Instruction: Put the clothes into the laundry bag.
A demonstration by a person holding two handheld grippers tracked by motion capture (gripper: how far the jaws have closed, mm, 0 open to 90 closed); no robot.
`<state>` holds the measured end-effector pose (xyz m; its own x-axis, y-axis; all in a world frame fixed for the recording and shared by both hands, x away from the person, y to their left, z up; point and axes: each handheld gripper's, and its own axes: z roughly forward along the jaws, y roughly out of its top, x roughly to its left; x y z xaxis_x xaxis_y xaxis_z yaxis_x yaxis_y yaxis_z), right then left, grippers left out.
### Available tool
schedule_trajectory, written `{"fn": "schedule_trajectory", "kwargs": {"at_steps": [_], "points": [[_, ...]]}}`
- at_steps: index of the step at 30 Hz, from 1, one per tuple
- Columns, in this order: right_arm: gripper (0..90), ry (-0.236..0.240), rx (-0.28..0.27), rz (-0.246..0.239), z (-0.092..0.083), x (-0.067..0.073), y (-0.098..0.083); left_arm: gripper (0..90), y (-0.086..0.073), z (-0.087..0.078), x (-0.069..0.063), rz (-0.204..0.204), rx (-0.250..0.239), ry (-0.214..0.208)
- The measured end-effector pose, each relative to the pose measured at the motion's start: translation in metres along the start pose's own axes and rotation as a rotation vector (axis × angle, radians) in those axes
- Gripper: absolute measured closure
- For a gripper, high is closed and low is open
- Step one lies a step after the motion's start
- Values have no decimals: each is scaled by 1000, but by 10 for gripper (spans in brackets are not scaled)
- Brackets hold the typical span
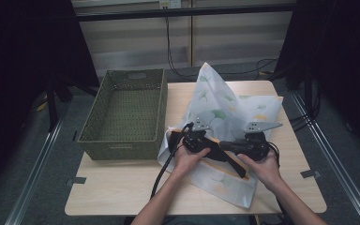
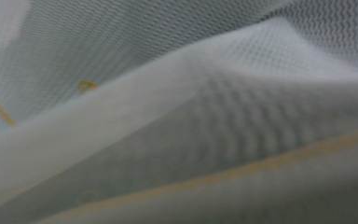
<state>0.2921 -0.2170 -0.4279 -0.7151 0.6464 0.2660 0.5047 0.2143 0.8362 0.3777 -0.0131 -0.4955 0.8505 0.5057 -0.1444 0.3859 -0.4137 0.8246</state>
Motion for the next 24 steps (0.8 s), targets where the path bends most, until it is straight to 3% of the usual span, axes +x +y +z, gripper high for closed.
{"fn": "schedule_trajectory", "kwargs": {"at_steps": [11,14,16,21,24], "points": [[900,-24,43,7,3,-7,-16,764,-3,11,-18,1,20,-37],[900,-44,47,9,1,-12,-18,742,-3,10,-21,10,17,-70],[900,-51,46,17,0,-14,-20,699,-2,6,-22,-5,6,-95],[900,-60,47,28,-1,-18,-21,557,-1,-14,-25,15,0,-127],[900,-68,54,17,0,-17,-22,520,-6,-30,-28,49,-28,-139]]}}
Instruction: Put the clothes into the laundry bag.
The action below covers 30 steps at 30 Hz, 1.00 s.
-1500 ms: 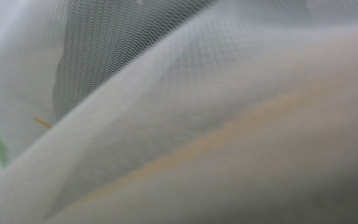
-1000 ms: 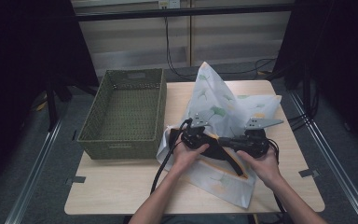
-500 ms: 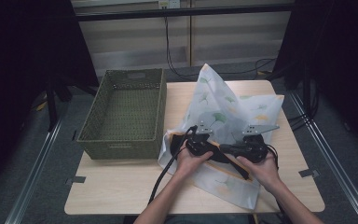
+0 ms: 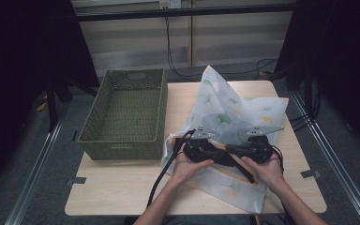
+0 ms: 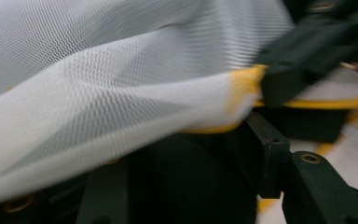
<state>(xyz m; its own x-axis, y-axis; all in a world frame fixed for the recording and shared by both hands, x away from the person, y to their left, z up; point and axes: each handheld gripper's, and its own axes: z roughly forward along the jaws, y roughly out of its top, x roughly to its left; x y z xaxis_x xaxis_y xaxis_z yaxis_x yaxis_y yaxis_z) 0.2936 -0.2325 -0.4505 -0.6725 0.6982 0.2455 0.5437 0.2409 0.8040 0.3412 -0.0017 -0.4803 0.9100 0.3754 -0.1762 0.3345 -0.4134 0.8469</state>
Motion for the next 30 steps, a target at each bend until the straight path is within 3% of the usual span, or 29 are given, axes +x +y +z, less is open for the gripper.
{"fn": "schedule_trajectory", "kwargs": {"at_steps": [6,12,15,17,20,21,23,26,27,28,30], "points": [[900,-3,4,0,0,0,0,477,-7,-29,-1,-12,-38,32],[900,-2,5,-1,0,-1,0,452,-22,-49,2,13,-38,67],[900,-2,5,-1,0,-1,0,467,-33,-54,3,15,-15,78],[900,-1,5,-1,0,0,0,489,-40,-59,2,23,-1,109],[900,-2,6,-2,0,0,0,486,-49,-67,4,9,-4,129],[900,-1,6,-2,0,0,0,482,-52,-69,5,4,-9,136],[900,0,6,-3,0,0,0,455,-55,-70,7,8,19,179],[900,0,8,-7,1,0,0,403,-62,-65,13,3,56,208],[900,0,9,-8,1,0,0,396,-63,-63,15,20,74,227],[900,1,9,-8,1,0,0,394,-63,-60,15,-3,86,230],[900,1,9,-7,1,0,0,360,-62,-60,15,12,84,225]]}}
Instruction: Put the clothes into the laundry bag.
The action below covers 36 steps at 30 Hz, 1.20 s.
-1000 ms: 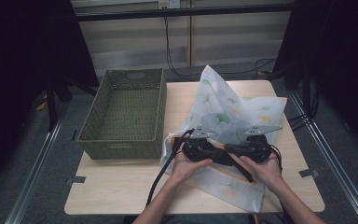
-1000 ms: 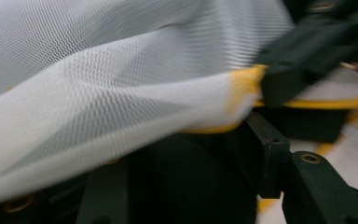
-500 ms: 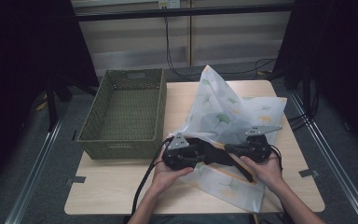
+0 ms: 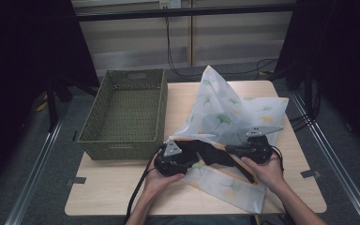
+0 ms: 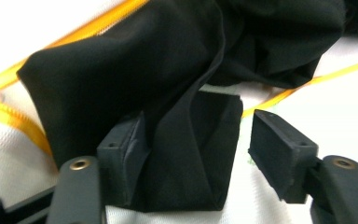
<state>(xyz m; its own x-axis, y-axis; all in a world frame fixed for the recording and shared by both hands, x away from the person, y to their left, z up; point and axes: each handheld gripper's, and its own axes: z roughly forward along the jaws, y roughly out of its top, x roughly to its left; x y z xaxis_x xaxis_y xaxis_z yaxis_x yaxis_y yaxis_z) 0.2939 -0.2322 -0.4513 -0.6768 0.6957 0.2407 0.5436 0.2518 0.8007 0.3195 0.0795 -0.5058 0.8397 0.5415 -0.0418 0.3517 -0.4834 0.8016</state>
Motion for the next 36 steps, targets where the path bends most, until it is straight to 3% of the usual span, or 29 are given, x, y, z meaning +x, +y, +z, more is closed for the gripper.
{"fn": "schedule_trajectory", "kwargs": {"at_steps": [3,5,9,10,14,15,21,25,28,31,36], "points": [[900,1,0,0,0,0,0,337,2,5,0,21,77,-3],[900,2,0,-2,0,0,0,357,2,6,-1,16,76,22],[900,3,0,-3,0,1,0,544,2,3,0,27,82,71],[900,2,1,-2,0,1,0,659,1,4,1,21,62,73],[900,4,4,-3,1,1,1,849,2,1,6,14,66,63],[900,6,4,-2,1,1,1,864,2,2,5,-7,56,38],[900,8,1,-3,2,2,2,882,14,0,-5,-7,-17,-76],[900,10,-2,0,0,2,2,885,27,2,-12,13,-45,-118],[900,12,-4,-2,0,2,2,884,35,4,-15,3,-88,-159],[900,14,-7,0,0,2,2,881,41,7,-18,-3,-109,-169],[900,14,-9,2,0,3,3,858,48,17,-21,8,-115,-212]]}}
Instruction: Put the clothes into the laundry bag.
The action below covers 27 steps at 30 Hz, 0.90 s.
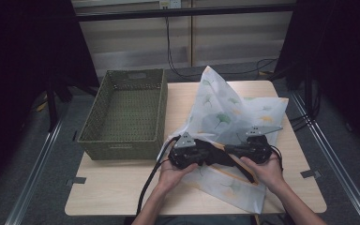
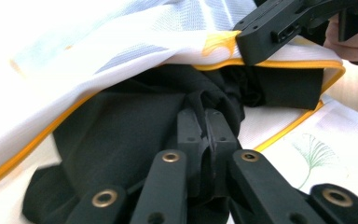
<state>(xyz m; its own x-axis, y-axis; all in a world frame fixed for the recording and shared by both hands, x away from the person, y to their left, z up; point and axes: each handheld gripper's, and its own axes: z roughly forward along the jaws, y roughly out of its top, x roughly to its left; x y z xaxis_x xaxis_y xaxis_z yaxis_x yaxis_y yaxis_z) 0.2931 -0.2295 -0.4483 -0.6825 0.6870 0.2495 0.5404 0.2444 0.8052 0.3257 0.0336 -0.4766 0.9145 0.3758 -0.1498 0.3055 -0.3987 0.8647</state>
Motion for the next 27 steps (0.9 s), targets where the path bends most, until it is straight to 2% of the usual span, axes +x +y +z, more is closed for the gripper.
{"fn": "schedule_trajectory", "kwargs": {"at_steps": [3,5,7,9,10,14,16,18,19,20,21,22,25,26,27], "points": [[900,-1,2,1,0,0,0,719,2,6,-3,18,5,-19],[900,0,2,1,1,0,0,636,2,8,-5,24,3,-3],[900,1,3,1,1,0,0,520,1,12,-4,9,2,-12],[900,2,2,2,1,0,0,437,0,19,-2,-34,9,-37],[900,0,3,0,1,0,0,432,-2,25,-2,-19,44,1],[900,4,3,-3,1,1,0,395,-5,36,-5,18,99,24],[900,8,3,-2,2,0,0,403,-5,39,-5,21,112,42],[900,11,1,-5,2,0,0,455,-4,41,-2,9,112,53],[900,11,2,-7,3,1,0,501,-4,43,-1,0,118,73],[900,10,3,-9,4,1,1,617,-4,45,2,-21,135,64],[900,13,1,-9,4,2,1,718,-5,47,3,-26,131,62],[900,15,1,-12,5,3,2,767,-5,49,4,-23,135,73],[900,22,-4,-16,5,5,5,811,-3,51,5,-58,107,67],[900,26,-9,-17,5,6,6,814,-2,51,5,-61,98,56],[900,29,-15,-17,4,7,8,815,-1,52,5,-61,93,64]]}}
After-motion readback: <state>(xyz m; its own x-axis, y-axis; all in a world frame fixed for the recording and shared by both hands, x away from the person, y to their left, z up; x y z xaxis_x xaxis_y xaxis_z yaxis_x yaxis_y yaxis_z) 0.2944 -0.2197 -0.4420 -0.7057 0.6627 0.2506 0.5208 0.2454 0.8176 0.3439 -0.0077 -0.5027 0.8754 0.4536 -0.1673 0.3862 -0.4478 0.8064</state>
